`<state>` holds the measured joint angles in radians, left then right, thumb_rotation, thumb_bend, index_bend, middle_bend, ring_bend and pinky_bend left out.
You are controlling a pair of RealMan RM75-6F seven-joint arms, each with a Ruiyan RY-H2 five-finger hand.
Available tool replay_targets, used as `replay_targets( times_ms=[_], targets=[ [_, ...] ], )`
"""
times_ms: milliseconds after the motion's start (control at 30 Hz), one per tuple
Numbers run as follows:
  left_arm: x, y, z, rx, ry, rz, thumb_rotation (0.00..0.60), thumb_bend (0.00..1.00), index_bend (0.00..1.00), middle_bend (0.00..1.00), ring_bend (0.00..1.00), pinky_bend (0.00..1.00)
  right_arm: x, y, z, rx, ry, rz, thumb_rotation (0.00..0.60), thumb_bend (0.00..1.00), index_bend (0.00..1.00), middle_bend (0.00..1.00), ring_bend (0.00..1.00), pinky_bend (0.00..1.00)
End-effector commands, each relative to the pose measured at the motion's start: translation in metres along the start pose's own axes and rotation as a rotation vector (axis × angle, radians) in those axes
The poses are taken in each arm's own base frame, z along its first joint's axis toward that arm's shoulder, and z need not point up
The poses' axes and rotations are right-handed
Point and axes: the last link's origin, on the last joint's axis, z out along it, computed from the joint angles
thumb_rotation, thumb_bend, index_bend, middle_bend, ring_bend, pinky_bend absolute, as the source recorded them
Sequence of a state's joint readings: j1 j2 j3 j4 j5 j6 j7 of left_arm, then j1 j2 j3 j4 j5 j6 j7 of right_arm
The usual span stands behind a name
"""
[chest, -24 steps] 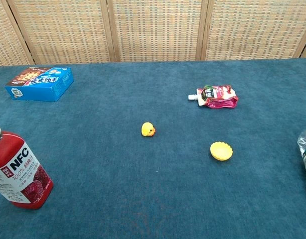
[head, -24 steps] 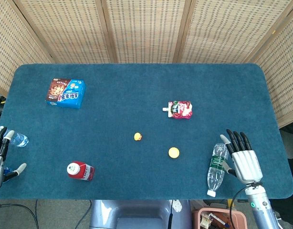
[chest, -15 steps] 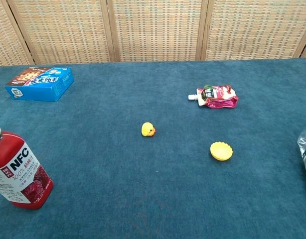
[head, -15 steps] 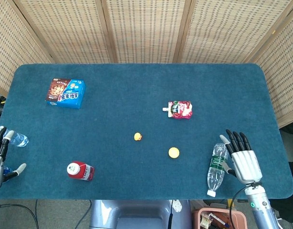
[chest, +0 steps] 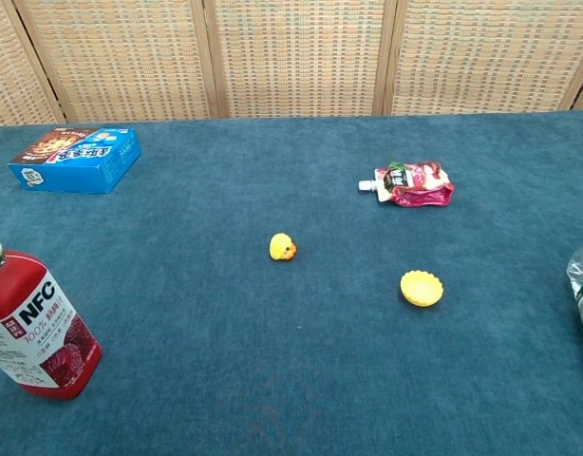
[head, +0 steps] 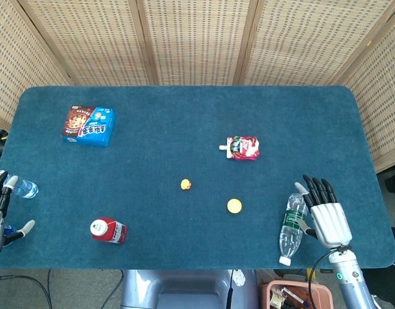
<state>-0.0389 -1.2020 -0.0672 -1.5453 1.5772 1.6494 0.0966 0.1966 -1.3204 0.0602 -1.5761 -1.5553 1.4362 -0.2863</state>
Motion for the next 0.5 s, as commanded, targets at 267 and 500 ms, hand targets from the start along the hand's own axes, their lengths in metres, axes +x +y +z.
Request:
replay_targets(
  times_ms=[267,500],
  targets=[
    [0.001,0.000,-0.001,0.001,0.001,0.000,0.600,0.08,0.00,0.00,0.00,0.00,0.002,0.000,0.003,0.001,0.008,0.009,0.600,0.21,0.00,0.00,0.00,0.00],
    [0.002,-0.003,0.000,0.016,0.005,-0.004,0.600,0.08,0.00,0.00,0.00,0.00,0.013,-0.020,0.029,0.052,0.030,0.028,0.600,0.21,0.00,0.00,0.00,0.00]
  ],
)
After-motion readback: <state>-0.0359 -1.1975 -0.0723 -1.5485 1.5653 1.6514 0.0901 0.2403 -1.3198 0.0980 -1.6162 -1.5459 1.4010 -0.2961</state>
